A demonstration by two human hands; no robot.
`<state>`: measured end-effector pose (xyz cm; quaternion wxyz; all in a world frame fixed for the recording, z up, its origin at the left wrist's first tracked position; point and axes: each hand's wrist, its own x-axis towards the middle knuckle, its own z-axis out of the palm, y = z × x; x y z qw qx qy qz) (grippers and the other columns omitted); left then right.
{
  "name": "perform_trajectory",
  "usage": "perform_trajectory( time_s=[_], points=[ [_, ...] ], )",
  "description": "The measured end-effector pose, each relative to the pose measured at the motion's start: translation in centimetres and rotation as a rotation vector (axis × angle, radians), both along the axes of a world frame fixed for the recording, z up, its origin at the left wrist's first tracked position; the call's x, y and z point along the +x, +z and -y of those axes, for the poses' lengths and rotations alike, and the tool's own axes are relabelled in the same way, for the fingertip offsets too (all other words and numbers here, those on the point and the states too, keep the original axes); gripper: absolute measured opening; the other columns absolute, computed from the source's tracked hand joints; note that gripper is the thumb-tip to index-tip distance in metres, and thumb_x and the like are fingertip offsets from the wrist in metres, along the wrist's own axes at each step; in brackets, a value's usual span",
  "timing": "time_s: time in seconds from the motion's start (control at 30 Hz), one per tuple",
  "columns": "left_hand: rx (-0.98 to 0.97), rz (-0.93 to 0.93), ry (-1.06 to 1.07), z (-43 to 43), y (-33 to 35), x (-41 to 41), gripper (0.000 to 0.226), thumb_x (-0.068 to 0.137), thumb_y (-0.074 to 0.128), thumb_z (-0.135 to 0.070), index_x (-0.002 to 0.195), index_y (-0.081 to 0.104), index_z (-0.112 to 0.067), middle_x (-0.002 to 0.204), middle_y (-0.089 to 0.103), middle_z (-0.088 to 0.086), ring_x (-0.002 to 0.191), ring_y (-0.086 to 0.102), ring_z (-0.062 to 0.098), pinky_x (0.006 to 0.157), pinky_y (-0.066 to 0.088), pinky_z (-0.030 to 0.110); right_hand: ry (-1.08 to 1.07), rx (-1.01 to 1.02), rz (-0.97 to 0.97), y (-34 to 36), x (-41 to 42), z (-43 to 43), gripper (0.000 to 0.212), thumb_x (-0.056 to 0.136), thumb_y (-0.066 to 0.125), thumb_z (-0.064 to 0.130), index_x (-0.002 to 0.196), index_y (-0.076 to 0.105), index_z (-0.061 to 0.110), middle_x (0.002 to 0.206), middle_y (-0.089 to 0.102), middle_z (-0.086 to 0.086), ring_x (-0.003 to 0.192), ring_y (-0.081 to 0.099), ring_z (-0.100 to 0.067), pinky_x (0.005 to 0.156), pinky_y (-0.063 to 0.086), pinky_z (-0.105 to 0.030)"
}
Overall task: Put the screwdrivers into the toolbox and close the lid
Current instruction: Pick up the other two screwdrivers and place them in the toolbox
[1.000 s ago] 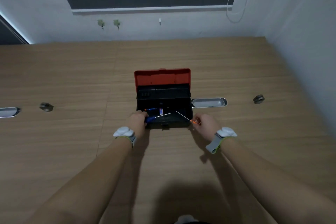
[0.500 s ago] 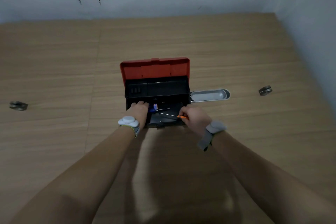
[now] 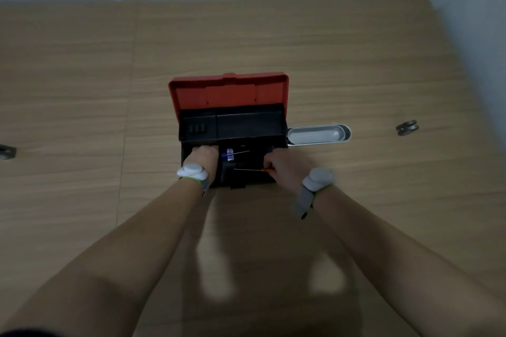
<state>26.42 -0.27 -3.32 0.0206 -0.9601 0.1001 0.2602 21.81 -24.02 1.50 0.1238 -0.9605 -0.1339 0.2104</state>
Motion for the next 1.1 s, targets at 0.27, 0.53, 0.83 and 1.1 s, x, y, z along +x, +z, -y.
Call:
perform_trajectory(
  time_s=[0.27,0.53,0.83,1.1],
  points=[
    [-0.076,0.083,0.077,-0.9,-0.5,-0.9,0.027,0.103,0.047,0.000,0.125,0.062,-0.002,0.121,0.067,0.020,0.109,0.067,0.037,0.092,0.056,0.042,0.082,-0.099,-0.174,-0.2,2.9,-2.7,0.023,0.097,0.062,0.010,0.117,0.075,0.014,0.119,0.073,-0.007,0.108,0.071,-0.029,0.094,0.060,-0.040],
    [-0.357,0.142,0.133,-2.0,0.5,-2.7,0.034,0.098,0.057,-0.008,0.132,0.061,-0.005,0.123,0.064,0.019,0.106,0.063,0.039,0.083,0.052,0.042,0.058,-0.086,-0.219,-2.6,3.8,-4.3,0.020,0.099,0.060,0.005,0.113,0.074,0.003,0.115,0.073,-0.014,0.105,0.071,-0.029,0.080,0.053,-0.031],
    [-0.507,0.447,0.193,-3.4,1.7,-9.9,0.031,0.098,0.069,-0.024,0.126,0.068,-0.012,0.125,0.066,0.009,0.117,0.058,0.035,0.104,0.048,0.047,0.052,-0.052,-0.274,-3.9,4.4,-4.6,0.022,0.097,0.064,0.007,0.115,0.075,0.012,0.118,0.073,-0.009,0.105,0.072,-0.028,0.087,0.059,-0.033],
    [-0.766,0.238,0.833,-3.2,1.6,-9.6,0.083,0.091,0.079,-0.030,0.157,0.034,-0.008,0.152,0.047,0.014,0.141,0.046,0.033,0.118,0.042,0.048,0.007,-0.010,-0.260,-3.0,3.9,-4.4,0.021,0.091,0.074,0.015,0.111,0.075,0.012,0.114,0.074,-0.007,0.103,0.071,-0.028,0.086,0.058,-0.036]
  ],
)
